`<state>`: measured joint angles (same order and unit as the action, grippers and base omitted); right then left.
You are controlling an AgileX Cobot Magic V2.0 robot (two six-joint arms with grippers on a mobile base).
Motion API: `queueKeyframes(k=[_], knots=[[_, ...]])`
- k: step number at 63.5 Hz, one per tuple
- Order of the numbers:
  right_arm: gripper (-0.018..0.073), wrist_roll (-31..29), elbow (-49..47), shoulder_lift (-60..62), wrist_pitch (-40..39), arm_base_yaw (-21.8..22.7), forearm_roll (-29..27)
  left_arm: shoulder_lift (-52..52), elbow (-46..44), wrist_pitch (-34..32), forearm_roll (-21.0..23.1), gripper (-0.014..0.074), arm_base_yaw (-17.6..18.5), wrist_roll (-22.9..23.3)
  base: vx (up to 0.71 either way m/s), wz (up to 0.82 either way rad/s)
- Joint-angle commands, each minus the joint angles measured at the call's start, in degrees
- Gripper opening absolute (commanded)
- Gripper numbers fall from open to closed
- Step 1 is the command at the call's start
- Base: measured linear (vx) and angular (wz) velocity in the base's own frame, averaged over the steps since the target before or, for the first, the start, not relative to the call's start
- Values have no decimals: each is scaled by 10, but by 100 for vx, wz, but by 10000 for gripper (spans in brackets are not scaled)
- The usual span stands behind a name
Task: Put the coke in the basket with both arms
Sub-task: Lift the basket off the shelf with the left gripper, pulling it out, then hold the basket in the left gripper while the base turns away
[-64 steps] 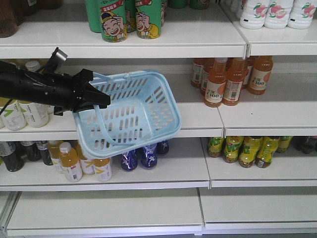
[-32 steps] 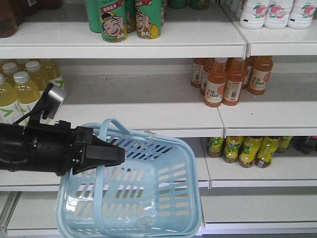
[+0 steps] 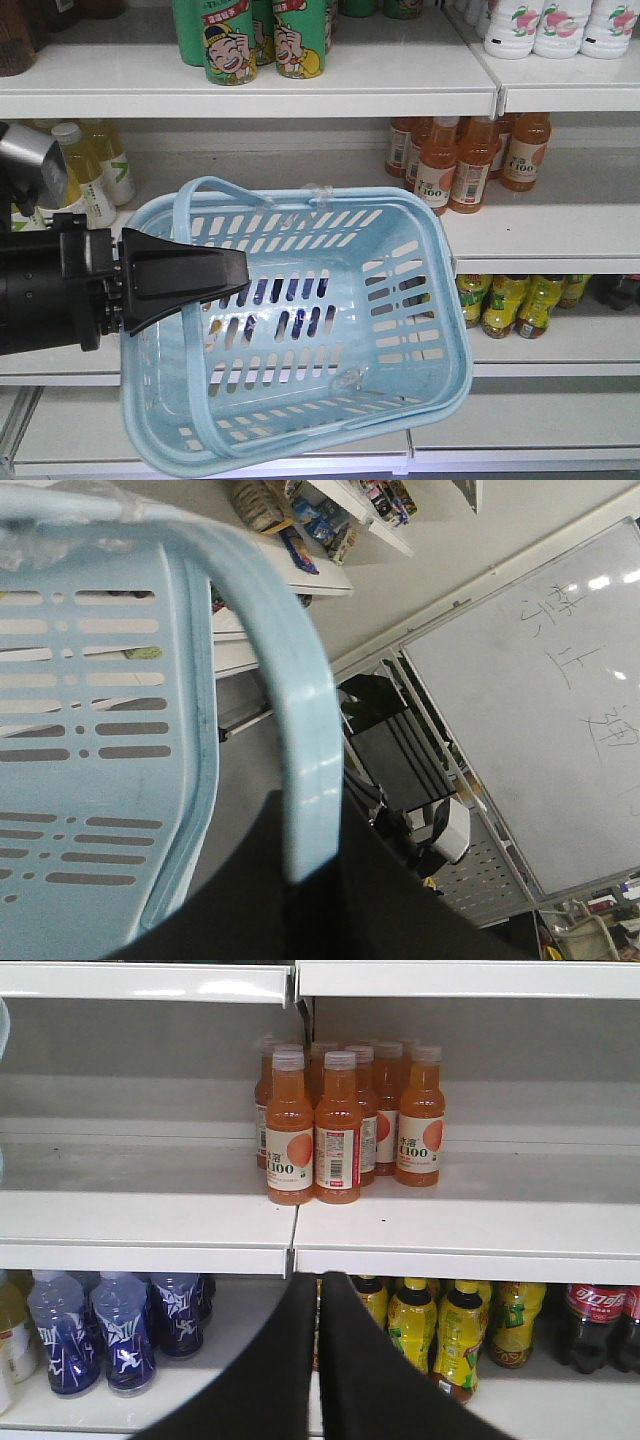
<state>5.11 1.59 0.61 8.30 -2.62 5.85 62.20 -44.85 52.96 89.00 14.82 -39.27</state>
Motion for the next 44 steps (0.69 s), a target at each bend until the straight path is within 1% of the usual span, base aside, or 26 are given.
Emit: queueKeyframes(k=[1,7,44], knots=[[-5,-4,6,10,-44,2,5,-13,-13,6,35,-7,2,-6,0,0],[-5,-4,6,10,-44,2,5,-13,-13,7,19,-7,2,-6,0,0],[-5,-4,6,10,-44,2,5,-13,-13,7,21,-7,2,-6,0,0]])
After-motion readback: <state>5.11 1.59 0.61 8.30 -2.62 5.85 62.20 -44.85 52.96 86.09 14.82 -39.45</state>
